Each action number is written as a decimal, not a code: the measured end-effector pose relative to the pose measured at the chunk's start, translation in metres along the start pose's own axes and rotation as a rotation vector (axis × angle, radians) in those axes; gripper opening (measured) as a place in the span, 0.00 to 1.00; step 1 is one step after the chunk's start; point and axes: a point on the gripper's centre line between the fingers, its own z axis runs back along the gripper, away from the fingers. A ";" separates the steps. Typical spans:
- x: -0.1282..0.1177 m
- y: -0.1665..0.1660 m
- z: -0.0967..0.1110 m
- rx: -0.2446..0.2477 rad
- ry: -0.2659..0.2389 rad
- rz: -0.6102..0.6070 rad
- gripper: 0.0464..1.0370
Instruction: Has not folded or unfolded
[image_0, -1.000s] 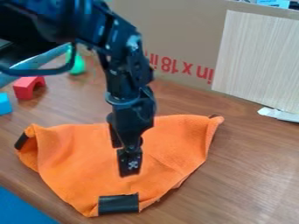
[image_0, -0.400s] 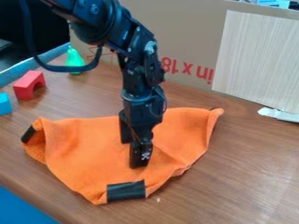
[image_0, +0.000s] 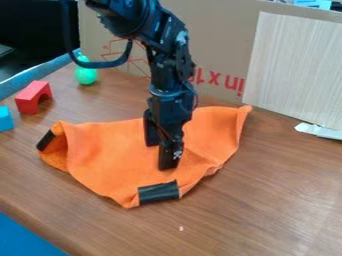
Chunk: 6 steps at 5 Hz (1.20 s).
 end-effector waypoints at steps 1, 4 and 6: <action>0.011 0.020 -0.003 -0.006 0.006 0.045 0.96; 0.030 0.055 -0.001 -0.021 -0.002 0.160 0.96; 0.005 0.018 -0.003 -0.039 0.040 0.090 0.96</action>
